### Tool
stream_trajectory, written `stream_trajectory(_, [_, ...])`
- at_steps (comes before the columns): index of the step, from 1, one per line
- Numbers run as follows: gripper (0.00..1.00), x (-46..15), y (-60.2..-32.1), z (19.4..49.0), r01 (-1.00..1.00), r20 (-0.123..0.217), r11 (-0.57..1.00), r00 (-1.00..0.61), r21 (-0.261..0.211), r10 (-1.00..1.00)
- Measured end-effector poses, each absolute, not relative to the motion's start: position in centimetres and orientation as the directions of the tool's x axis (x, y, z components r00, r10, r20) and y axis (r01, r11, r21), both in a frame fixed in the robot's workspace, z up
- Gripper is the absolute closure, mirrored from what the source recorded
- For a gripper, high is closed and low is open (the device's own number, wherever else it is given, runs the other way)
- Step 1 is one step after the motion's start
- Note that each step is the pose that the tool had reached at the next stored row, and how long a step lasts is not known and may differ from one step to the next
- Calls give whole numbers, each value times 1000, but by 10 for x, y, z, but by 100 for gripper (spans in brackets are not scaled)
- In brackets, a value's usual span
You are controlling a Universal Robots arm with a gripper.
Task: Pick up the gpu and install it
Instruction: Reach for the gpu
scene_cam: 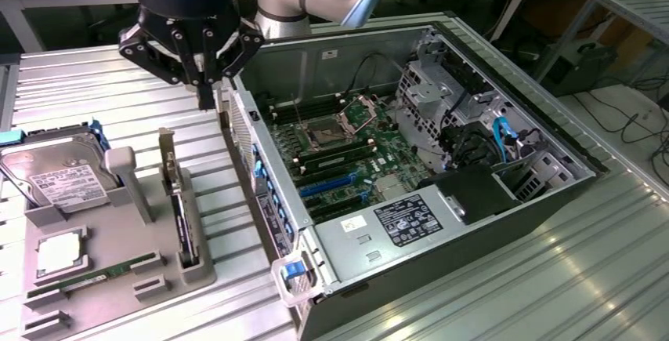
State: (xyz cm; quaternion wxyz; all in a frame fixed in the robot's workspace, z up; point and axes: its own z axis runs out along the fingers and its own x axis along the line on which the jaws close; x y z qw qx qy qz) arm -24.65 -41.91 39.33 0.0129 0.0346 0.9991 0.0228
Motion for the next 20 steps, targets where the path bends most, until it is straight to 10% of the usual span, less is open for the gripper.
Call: stream_trajectory(20, [89, -292, -433, 393, 67, -24, 997, -997, 48, 68])
